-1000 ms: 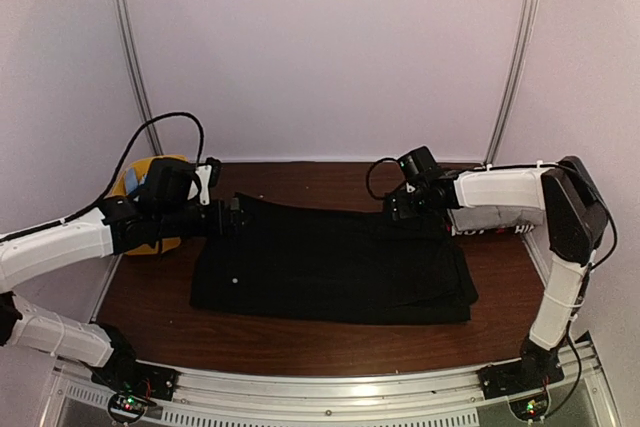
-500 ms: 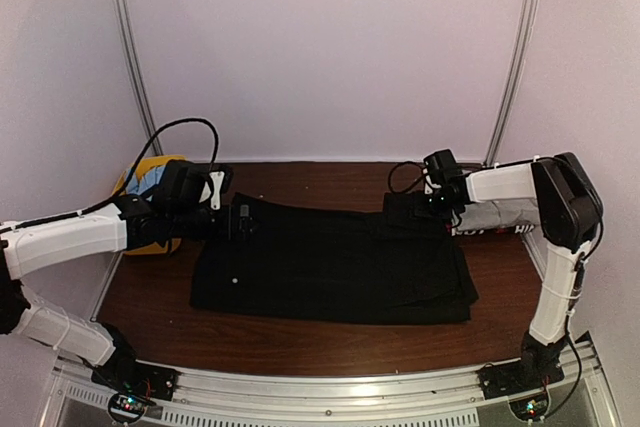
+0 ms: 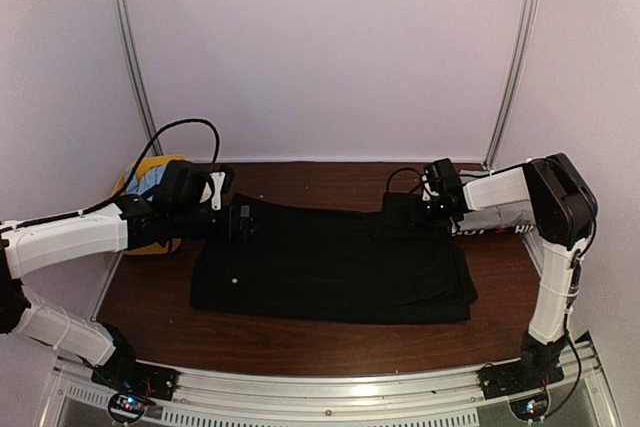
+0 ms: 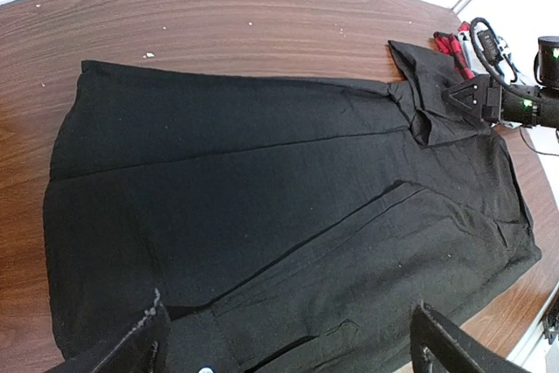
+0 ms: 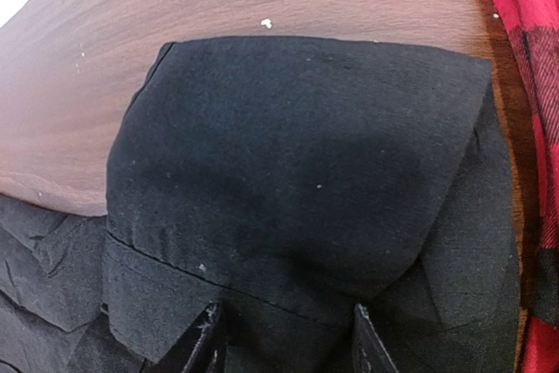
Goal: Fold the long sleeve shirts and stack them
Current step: Adjust the sleeve at the center of the board.
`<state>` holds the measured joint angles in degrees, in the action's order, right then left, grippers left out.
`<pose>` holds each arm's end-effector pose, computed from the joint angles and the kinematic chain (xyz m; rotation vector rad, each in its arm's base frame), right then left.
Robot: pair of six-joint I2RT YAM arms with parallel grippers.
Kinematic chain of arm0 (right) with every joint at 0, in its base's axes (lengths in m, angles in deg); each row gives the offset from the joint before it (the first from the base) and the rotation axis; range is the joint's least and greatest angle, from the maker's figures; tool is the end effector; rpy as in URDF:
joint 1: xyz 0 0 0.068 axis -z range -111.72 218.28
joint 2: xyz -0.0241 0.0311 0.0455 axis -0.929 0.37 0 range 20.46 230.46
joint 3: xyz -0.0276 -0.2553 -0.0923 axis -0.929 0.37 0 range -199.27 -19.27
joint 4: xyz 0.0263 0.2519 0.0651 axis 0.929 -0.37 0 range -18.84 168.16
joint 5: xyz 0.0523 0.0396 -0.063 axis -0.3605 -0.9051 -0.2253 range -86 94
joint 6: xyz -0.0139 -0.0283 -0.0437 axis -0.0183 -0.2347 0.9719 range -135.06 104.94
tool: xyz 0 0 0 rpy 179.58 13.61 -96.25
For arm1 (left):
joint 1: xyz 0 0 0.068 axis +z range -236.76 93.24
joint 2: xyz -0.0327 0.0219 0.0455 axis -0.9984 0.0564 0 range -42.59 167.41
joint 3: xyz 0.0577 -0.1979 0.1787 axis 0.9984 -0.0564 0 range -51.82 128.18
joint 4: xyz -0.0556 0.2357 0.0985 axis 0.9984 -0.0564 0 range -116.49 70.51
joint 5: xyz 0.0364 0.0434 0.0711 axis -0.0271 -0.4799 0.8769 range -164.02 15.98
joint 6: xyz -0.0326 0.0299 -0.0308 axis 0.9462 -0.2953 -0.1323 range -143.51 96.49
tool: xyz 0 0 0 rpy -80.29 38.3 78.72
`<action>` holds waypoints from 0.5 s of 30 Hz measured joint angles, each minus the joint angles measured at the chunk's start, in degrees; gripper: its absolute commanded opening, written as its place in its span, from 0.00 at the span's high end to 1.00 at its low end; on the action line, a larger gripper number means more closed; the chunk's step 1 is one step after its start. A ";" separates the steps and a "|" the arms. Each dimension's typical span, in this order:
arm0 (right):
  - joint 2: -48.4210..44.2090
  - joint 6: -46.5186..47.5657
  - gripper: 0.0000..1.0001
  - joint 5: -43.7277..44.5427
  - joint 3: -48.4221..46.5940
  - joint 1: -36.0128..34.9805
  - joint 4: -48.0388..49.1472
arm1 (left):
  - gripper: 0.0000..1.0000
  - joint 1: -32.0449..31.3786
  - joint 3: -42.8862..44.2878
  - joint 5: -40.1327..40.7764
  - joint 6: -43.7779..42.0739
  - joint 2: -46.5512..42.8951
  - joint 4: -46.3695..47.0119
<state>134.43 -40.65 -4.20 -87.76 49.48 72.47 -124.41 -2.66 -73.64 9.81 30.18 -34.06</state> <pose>0.3869 0.1370 0.1370 0.0856 2.5199 0.5029 0.2192 -0.1687 0.2548 0.0839 2.3198 -0.6485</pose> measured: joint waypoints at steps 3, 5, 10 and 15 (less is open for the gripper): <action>-0.72 -0.90 0.58 -0.52 2.10 0.00 2.82 | 0.03 0.00 -0.02 -0.02 0.00 0.00 0.02; -1.20 -1.75 0.62 -1.09 3.54 0.11 4.52 | 0.03 0.00 -0.07 -0.02 0.00 0.00 0.04; -1.31 -3.39 0.77 -2.54 5.03 0.33 7.39 | 0.04 0.00 -0.09 -0.13 0.00 0.35 0.26; -1.31 -4.52 0.94 -3.50 5.79 0.33 8.35 | 0.04 0.00 -0.09 -0.17 0.00 0.63 0.42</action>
<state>133.12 -45.17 -7.70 -81.97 49.80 80.82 -124.41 -2.74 -73.81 9.81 30.82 -33.65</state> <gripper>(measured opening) 0.135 0.965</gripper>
